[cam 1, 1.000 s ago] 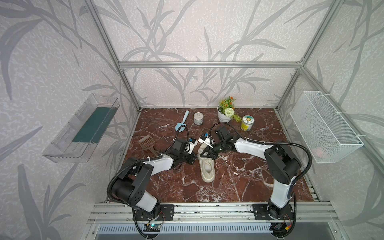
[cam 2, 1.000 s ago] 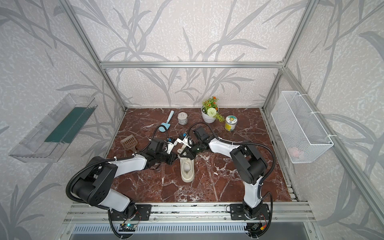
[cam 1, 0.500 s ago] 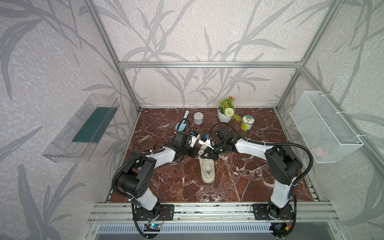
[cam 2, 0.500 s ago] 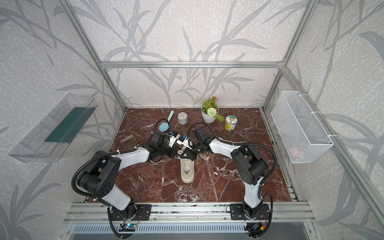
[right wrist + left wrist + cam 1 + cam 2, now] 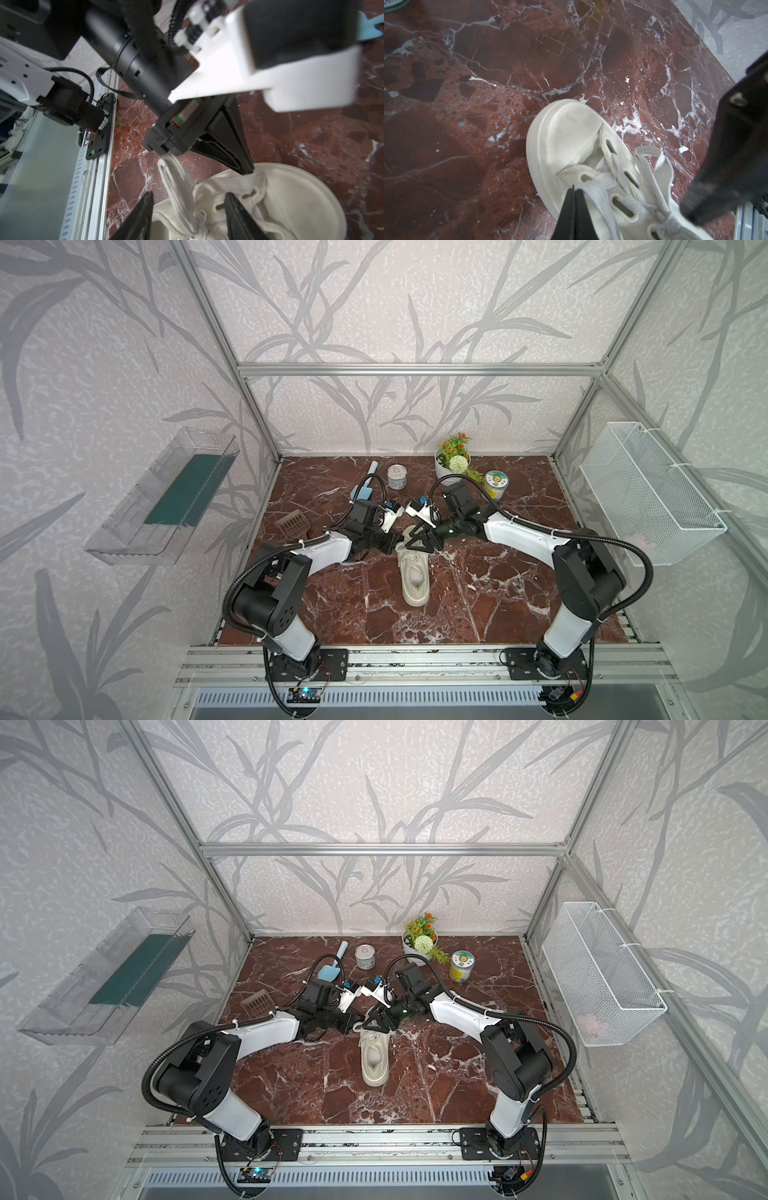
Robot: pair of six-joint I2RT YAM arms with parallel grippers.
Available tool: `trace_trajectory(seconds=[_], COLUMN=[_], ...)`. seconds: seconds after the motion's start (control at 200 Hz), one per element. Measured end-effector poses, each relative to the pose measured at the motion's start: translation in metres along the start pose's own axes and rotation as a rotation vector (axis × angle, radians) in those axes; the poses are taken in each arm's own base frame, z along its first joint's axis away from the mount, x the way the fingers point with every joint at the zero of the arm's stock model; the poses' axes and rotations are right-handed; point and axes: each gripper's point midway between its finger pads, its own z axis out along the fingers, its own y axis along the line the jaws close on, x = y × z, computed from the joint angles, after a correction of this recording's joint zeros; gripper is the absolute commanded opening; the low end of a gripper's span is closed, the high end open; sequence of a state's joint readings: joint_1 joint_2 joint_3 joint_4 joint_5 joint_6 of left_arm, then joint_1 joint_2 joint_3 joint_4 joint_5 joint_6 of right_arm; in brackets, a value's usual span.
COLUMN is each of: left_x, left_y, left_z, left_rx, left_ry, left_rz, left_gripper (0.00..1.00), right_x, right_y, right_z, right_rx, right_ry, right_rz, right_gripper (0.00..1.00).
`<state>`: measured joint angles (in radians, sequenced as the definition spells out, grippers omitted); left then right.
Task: Tie the shoes
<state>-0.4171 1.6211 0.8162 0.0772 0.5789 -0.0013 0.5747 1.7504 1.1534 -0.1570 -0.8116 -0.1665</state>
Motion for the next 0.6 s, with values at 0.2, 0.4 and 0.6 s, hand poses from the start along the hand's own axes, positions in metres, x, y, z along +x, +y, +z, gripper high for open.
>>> trace_trajectory(seconds=[0.2,0.4,0.6], left_x=[-0.004,-0.006,-0.013], left_y=[-0.003,-0.011,-0.017], left_z=[-0.001,-0.001,-0.002], left_rx=[0.011,0.035,0.054], left_ry=[-0.008,-0.017,-0.040], left_rz=[0.015,0.027,0.044], left_gripper=[0.00,0.00,0.00], right_x=[0.003,0.016,0.013], right_y=[-0.022,-0.031,-0.035], right_z=[-0.005,0.006,0.010], right_rx=[0.053,0.048,0.037], right_ry=[-0.011,0.013,-0.007], right_rz=[0.160,0.272,0.304], right_gripper=[0.50,0.46,0.43])
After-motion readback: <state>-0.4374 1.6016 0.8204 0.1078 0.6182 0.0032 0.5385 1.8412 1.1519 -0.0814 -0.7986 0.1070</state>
